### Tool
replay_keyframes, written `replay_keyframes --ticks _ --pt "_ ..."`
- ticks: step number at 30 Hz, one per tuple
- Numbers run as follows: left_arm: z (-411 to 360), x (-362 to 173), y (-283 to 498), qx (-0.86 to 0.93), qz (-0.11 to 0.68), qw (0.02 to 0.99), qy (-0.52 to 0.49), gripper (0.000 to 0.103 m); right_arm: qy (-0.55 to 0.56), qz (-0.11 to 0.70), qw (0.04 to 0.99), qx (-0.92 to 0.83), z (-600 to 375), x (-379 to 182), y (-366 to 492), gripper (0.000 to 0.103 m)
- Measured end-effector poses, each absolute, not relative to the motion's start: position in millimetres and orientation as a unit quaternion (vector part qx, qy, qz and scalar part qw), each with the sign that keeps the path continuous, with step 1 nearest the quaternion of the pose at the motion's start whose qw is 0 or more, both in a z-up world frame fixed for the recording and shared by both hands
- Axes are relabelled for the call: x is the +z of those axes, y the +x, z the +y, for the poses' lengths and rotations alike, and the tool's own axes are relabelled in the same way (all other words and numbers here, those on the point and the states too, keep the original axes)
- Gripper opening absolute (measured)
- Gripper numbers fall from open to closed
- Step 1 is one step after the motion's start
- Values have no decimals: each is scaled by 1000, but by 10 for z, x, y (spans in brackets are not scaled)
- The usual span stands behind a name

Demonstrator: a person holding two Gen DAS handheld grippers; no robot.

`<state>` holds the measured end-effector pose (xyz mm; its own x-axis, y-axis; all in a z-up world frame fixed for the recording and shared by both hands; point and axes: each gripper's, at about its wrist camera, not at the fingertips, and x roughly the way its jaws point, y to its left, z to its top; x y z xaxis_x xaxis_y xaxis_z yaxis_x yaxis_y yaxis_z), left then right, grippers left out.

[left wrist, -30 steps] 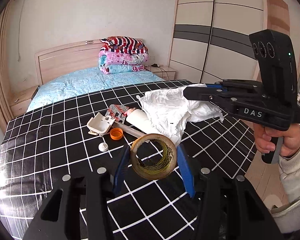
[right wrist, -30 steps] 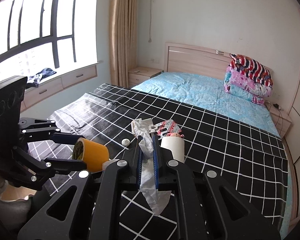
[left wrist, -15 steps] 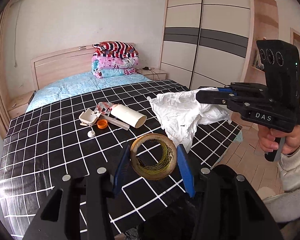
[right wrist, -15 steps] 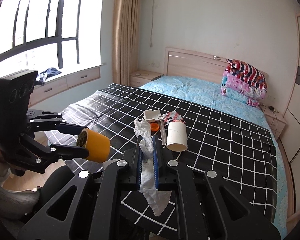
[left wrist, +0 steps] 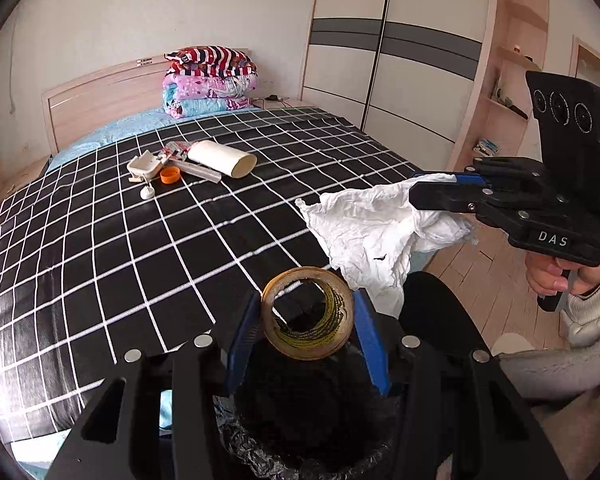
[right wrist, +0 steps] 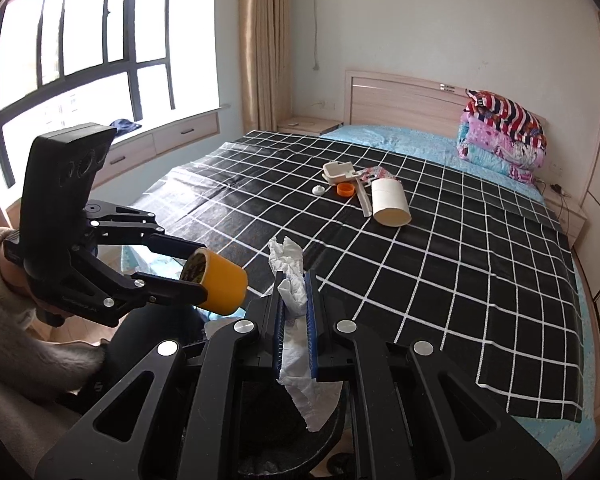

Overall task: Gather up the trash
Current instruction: 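Lift the tape roll and tissue and carry both toward the black trash bin, then open the left and right tools over the bin to drop tape and tissue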

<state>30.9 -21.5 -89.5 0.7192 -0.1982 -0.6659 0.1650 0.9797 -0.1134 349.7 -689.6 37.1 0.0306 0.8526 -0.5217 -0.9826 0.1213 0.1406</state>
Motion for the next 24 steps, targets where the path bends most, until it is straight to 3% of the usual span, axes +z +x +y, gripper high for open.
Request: replay_keyframes --ticks 10,24 --pt "-399 -1784 272 -109 462 880 -9 47 -145 371 635 662 -6826 -556 3300 10" --pt "-626 -2675 547 -102 540 832 73 47 -214 429 630 611 -6482 -1325 3293 11"
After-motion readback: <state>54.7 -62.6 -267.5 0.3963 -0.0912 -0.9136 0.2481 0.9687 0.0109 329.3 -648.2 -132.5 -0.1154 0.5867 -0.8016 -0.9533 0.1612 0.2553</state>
